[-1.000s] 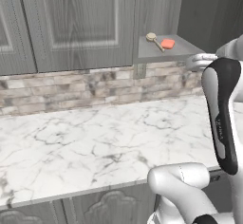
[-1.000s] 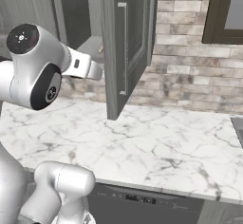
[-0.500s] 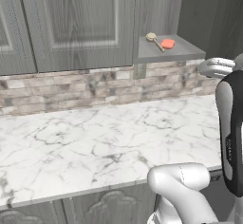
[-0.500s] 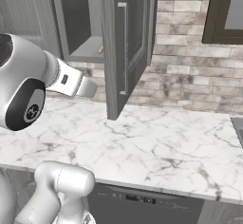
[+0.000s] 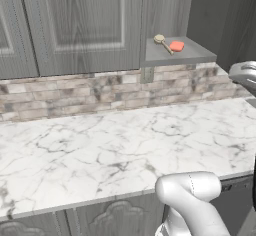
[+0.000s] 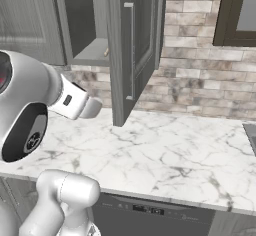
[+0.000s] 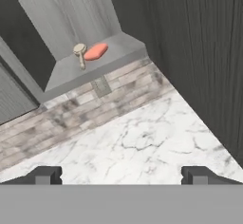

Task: Pick up the dish brush and bar soap from the sink, and place them back in the cabinet, and close the cabinet door.

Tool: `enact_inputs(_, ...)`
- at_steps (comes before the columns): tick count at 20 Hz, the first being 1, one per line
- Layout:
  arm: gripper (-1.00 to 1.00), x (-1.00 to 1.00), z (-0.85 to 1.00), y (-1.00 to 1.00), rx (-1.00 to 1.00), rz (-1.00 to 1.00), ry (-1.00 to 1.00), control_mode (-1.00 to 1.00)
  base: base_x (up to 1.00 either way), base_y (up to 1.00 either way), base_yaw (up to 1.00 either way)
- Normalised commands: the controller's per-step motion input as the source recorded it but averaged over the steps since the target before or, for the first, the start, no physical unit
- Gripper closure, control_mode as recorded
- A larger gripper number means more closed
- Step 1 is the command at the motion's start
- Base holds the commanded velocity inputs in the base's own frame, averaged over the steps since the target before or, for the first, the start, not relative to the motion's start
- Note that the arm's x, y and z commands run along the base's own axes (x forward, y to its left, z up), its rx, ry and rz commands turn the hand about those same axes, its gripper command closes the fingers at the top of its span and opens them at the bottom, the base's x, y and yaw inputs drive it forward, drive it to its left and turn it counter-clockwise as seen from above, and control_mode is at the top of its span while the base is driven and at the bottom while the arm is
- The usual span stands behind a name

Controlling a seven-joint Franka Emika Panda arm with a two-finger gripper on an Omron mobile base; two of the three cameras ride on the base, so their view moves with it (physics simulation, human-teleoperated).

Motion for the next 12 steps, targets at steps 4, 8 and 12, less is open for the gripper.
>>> enact_inputs(4, -1.00, -0.21, 0.02, -0.48, 0.16, 0.00, 0.00, -1.00, 0.00, 0.00, 0.00)
enact_inputs(8, -1.00, -0.15, 0.02, -0.39, 0.15, 0.00, 0.00, -1.00, 0.00, 0.00, 0.00)
enact_inputs(12, -1.00, 0.00, 0.00, -0.46, 0.17, 0.00, 0.00, -1.00, 0.00, 0.00, 0.00)
